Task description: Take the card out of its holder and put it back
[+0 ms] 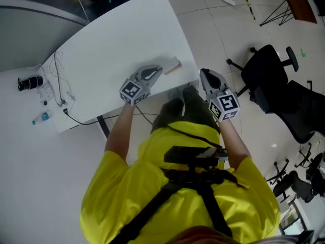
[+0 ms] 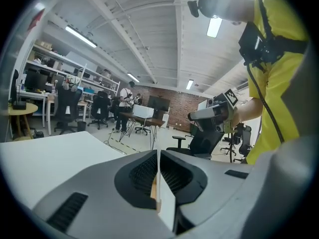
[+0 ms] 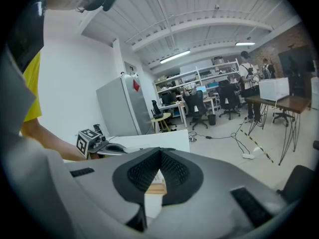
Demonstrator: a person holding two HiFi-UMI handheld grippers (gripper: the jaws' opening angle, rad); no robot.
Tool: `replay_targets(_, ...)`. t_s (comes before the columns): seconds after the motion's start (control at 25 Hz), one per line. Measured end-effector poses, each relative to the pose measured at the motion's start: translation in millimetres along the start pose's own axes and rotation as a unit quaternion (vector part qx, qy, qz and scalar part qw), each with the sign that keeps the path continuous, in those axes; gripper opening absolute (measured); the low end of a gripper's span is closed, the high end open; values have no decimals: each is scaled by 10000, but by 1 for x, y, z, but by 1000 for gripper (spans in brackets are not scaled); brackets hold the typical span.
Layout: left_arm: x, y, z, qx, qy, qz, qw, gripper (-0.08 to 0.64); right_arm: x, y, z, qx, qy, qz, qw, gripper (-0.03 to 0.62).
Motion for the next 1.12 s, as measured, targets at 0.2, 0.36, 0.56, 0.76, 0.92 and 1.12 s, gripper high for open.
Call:
replay_targets(0.2, 5, 2, 0, -113, -9, -15, 9999, 17, 5, 4, 0, 44, -41, -3, 10000, 5)
replay_targets(0.36, 4, 5, -6, -86, 66, -50, 9999, 17, 9, 7, 2, 80, -49, -1, 10000, 5)
replay_targets(0.56, 5, 8, -6, -126, 29, 72, 9999, 17, 8, 9, 0, 90, -3, -26, 10000, 5)
replay_targets(0.76, 3, 11, 0, -70, -21, 32, 10000, 17, 6, 13, -2, 113, -18, -49, 9999, 5)
replay_targets(0.92, 1, 9, 0, 15, 31, -80, 10000, 17, 8, 13, -6, 131, -72, -40, 9999, 5)
replay_targets(1.12, 4, 8, 2, 139, 189, -226, 9995, 17, 8, 13, -9, 158, -70, -32, 9998, 5)
Point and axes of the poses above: the fingertips, and each gripper's own axes: z backward along the fingers, x to its left, y out of its underside, the point moved 2 cm from there along z, backward along the fingers, and after that the axes turned 4 degrees about -z, right-handed, at the moved point
